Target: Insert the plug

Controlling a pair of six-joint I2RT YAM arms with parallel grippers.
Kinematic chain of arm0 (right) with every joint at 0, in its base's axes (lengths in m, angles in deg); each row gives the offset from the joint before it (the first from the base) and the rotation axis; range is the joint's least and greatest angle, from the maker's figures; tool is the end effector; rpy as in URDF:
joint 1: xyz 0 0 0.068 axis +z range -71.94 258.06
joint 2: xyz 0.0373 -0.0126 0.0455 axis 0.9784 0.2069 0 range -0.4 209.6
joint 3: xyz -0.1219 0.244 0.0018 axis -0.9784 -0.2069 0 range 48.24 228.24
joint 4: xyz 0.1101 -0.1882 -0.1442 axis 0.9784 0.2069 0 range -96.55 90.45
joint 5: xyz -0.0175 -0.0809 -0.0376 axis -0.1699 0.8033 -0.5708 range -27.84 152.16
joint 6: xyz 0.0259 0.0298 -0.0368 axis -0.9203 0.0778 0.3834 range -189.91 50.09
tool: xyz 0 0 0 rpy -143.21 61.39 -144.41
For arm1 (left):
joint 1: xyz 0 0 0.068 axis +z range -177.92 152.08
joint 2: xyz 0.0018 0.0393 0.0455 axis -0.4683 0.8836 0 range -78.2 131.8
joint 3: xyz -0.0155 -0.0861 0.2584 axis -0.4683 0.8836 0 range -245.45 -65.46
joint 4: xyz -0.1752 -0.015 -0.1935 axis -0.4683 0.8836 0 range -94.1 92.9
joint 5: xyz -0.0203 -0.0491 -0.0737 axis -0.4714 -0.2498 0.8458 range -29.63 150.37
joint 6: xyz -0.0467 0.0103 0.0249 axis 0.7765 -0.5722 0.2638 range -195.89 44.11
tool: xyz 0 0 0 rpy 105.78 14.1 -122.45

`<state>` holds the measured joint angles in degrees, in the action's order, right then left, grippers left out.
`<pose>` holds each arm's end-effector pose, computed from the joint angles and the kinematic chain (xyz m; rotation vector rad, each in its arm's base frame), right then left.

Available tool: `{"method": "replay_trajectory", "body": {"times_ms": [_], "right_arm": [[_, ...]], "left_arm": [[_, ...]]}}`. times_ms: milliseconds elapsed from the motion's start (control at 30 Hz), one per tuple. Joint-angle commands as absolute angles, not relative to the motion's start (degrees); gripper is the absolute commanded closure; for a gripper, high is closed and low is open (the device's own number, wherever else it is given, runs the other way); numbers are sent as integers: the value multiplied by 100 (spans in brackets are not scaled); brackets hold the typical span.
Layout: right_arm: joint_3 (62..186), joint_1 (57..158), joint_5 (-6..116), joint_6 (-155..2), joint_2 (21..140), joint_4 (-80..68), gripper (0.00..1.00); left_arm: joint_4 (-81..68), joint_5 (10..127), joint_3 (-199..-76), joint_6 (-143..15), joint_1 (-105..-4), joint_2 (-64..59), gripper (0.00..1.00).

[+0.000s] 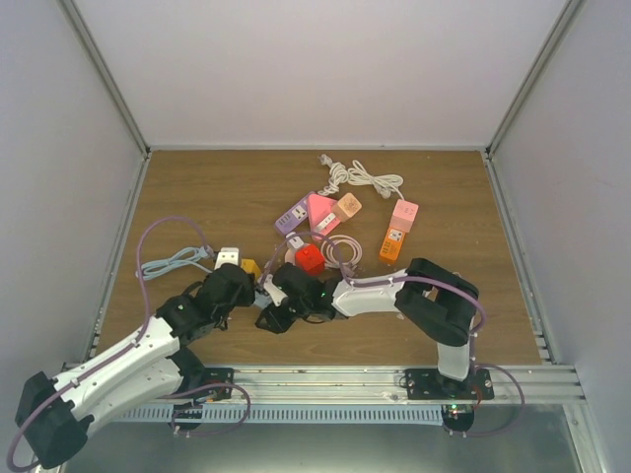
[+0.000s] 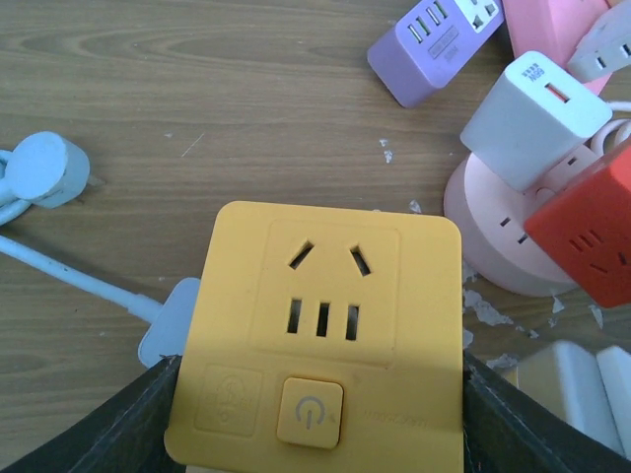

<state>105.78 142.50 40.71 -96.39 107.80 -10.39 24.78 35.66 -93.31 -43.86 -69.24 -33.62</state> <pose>0.1511 0.3462 0.1347 -1.0516 2.4452 1.1012 0.1286 -0.0932 0.2098 -0.0185 2.2819 -0.1546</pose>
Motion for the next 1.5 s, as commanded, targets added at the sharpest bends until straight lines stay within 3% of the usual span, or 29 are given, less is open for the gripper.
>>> {"method": "replay_trajectory", "body": {"times_ms": [0, 200, 767, 1467], "right_arm": [[10733, 14284, 4979, -9897, 10842, -715, 60], [10485, 14081, 5478, -10222, 10684, -682, 63], [10267, 13602, 4692, -10258, 10279, -941, 64], [9788, 13370, 4421, -10232, 8670, -765, 59]], "left_arm": [[2159, 3527, -9365, -4262, -6950, -3486, 65], [2077, 3620, -9334, -4401, -6950, -3495, 65], [1310, 3231, -9385, -4979, -6926, -3031, 67], [610, 3215, -9229, -4687, -6730, -2072, 66]]}}
